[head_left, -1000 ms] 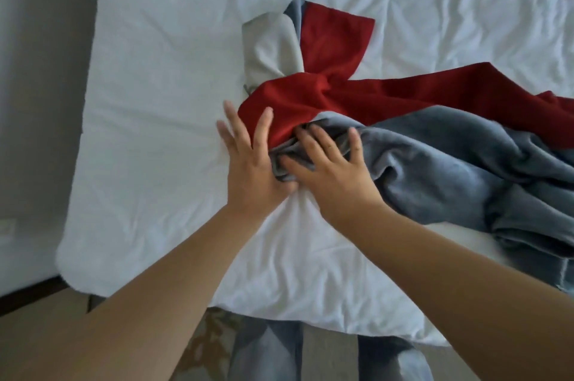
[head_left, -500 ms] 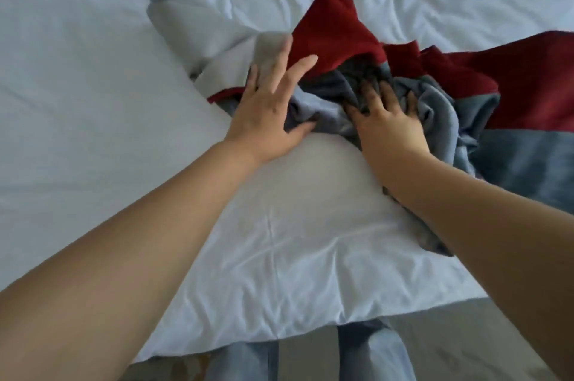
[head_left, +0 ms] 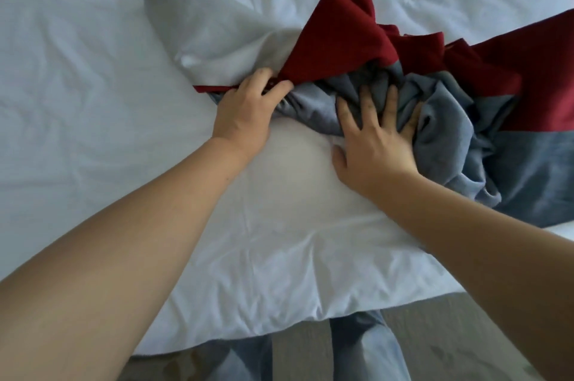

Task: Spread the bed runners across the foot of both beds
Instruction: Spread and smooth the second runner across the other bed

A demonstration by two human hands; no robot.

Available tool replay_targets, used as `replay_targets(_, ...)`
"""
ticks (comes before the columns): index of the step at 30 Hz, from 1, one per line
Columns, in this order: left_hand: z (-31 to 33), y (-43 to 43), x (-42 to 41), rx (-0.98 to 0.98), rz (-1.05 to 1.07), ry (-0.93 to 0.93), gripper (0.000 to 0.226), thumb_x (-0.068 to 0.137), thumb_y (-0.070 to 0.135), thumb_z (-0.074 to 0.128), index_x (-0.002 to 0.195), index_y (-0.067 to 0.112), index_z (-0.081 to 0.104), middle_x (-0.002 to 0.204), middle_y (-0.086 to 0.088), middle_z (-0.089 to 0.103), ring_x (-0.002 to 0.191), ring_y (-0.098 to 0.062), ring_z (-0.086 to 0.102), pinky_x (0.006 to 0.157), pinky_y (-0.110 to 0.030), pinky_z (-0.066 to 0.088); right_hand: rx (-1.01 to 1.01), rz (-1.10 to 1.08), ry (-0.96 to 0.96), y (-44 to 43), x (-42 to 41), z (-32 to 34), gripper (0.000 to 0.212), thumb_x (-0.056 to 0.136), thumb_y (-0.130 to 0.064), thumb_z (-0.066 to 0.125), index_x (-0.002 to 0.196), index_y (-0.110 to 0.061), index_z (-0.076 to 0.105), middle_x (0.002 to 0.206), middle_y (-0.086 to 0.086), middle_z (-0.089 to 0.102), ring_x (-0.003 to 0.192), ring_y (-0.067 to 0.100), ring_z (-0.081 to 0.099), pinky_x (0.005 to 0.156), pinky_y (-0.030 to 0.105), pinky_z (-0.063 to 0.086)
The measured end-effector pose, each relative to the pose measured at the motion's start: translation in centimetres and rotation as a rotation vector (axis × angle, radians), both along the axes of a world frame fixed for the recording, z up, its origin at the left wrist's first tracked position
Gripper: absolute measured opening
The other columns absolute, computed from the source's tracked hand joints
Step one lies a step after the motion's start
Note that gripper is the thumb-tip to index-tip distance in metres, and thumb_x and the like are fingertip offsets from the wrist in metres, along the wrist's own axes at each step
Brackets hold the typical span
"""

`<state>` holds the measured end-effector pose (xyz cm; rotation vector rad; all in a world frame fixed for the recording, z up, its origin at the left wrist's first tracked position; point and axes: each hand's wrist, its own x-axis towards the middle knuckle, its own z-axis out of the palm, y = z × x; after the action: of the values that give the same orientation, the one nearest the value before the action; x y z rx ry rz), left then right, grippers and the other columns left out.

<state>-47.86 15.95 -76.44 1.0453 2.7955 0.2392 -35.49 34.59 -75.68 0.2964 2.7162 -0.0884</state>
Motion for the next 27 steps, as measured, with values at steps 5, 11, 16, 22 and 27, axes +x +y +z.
replay_targets(5,1.0,-6.0,-1.4,-0.137,0.072,0.052,0.053,0.100,0.021,0.029,0.147,0.019,0.055,0.144,-0.009,0.057,0.115,-0.036,0.062,0.086,-0.046,0.045,0.062,0.223,0.100,-3.4,-2.0,1.4,0.052,0.092,-0.016,0.060,0.141,-0.017,0.043,0.169,0.013,0.006,0.152,0.050,-0.003,0.117,0.072,-0.003)
replay_targets(11,1.8,-20.3,-0.3,-0.128,0.137,0.168,0.048,0.095,0.007,0.041,0.136,0.009,0.066,0.129,-0.015,0.069,0.096,-0.041,0.070,0.081,-0.049,0.054,-0.145,0.556,0.061,-12.7,-5.4,2.1,0.068,0.089,-0.006,0.061,0.147,-0.019,0.029,0.165,0.005,0.020,0.152,0.034,0.020,0.118,0.068,0.015)
replay_targets(16,2.5,-35.1,6.7,-0.228,0.200,0.283,0.052,0.089,-0.003,0.054,0.137,0.014,0.066,0.128,-0.010,0.071,0.073,-0.036,0.069,0.063,-0.043,0.056,-0.312,0.779,-0.115,-23.8,-3.3,1.6,0.084,0.099,-0.010,0.048,0.159,-0.035,-0.005,0.170,-0.001,-0.008,0.155,0.036,-0.004,0.117,0.072,0.008)
replay_targets(22,2.6,-46.3,19.1,-0.361,0.464,0.075,0.085,0.064,-0.011,0.083,0.143,0.011,0.059,0.142,-0.018,0.060,0.086,-0.043,0.068,0.060,-0.049,0.058,-0.375,0.969,-0.358,-34.4,0.8,2.3,0.084,0.094,-0.012,0.050,0.159,-0.039,0.005,0.167,-0.004,-0.022,0.151,0.040,-0.024,0.111,0.079,-0.006)
replay_targets(27,2.6,-46.9,24.3,-0.199,0.522,-0.143,0.099,0.061,-0.008,0.087,0.151,0.011,0.048,0.163,-0.014,0.035,0.146,-0.039,0.041,0.087,-0.053,0.060,-0.384,0.990,-0.373,-38.4,0.9,4.5,0.069,0.084,-0.054,0.044,0.149,-0.030,0.037,0.168,0.006,0.010,0.152,0.039,0.005,0.118,0.069,-0.001)
